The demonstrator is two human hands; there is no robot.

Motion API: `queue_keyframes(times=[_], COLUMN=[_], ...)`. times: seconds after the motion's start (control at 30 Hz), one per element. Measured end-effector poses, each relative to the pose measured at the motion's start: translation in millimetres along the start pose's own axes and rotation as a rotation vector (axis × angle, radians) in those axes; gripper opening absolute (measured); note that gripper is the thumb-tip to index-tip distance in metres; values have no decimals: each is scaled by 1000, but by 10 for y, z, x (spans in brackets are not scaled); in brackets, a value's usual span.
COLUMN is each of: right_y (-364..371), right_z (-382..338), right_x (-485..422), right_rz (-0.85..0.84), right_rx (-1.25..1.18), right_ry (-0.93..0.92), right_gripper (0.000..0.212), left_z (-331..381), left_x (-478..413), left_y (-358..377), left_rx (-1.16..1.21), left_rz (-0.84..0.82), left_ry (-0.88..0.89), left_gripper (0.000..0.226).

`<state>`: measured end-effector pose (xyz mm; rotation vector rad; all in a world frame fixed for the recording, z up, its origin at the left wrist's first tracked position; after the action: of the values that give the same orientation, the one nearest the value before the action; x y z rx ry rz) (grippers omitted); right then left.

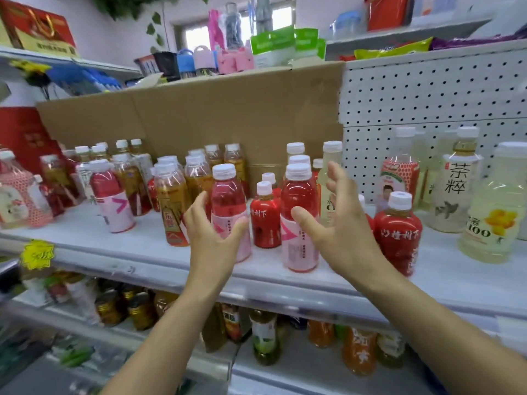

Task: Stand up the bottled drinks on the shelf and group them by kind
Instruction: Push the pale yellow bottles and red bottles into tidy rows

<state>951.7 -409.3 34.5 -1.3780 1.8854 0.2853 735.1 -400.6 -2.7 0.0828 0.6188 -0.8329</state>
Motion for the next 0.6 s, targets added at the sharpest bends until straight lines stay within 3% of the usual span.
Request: queue_keyframes(times=[0.13,0.27,0.43,0.6], right_y=[366,531,554,443], right_z=[232,436,479,323], right_x=[-20,71,57,141], right_rz=[25,137,216,207], right_rx=[-17,-5,96,27], right_ry=[176,271,277,262], right_gripper=[97,103,85,81], left_z=[-364,-500,-540,-429], left_x=[-300,-356,-418,-316], left_y=[142,282,336,250], left_rx=[47,91,145,223], left_rz=[-168,-295,-290,-320], left_ry=[-138,-105,-69,-33], left_gripper=[99,90,74,68])
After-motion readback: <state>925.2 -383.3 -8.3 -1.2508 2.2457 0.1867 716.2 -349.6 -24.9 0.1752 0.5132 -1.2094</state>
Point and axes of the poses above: each hand's wrist, its own x-axis away from the middle knuckle, its own y-axis out of the palm, z = x × y, the point moved 7 cm from there along -x, towards the middle knuckle, and after that the axes turned 11 degrees about z, right-handed, at the moved point
